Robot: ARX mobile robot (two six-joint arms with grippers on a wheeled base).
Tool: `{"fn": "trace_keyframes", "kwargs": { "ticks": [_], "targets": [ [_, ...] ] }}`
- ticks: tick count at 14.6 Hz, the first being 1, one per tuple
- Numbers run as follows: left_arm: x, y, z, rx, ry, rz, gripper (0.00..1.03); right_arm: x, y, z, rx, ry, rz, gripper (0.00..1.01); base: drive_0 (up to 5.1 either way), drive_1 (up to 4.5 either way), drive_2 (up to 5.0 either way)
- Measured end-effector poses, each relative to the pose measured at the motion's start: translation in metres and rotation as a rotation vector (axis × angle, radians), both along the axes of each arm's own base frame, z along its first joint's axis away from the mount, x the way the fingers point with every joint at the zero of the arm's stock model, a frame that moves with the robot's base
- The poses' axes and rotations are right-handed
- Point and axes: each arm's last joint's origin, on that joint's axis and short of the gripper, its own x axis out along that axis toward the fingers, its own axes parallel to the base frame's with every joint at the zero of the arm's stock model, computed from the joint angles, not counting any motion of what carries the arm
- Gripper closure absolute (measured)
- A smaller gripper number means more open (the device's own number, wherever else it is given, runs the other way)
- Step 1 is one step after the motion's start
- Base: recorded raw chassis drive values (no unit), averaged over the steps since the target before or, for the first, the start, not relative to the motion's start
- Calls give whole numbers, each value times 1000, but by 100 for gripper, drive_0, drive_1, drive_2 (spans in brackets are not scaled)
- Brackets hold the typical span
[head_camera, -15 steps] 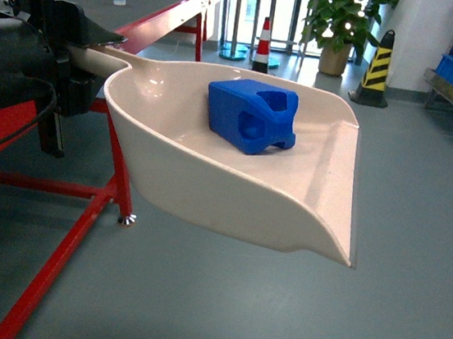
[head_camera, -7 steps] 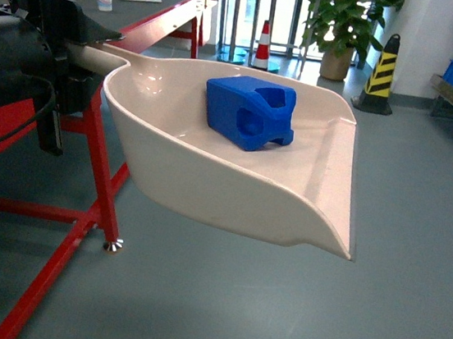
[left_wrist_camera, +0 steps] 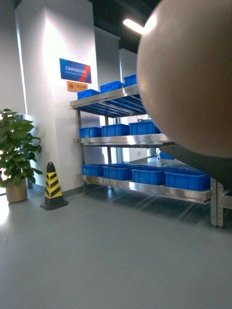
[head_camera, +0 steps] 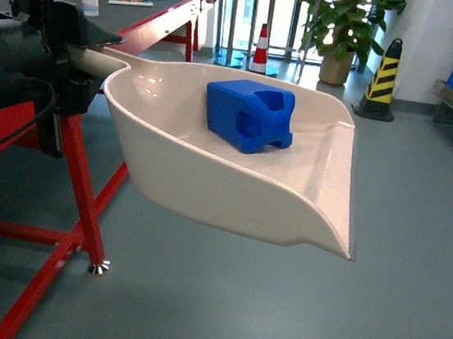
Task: Place part in tray to right shelf
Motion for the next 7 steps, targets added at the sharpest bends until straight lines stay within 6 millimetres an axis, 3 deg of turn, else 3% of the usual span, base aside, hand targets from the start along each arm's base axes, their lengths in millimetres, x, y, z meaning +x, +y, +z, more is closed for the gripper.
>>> {"fn": "trace_keyframes", "kwargs": {
  "ticks": [7],
  "targets": [
    [0,0,1,-1,-5,-2,91,0,0,0,0,4,0,3,0,0,0]
  ]
}}
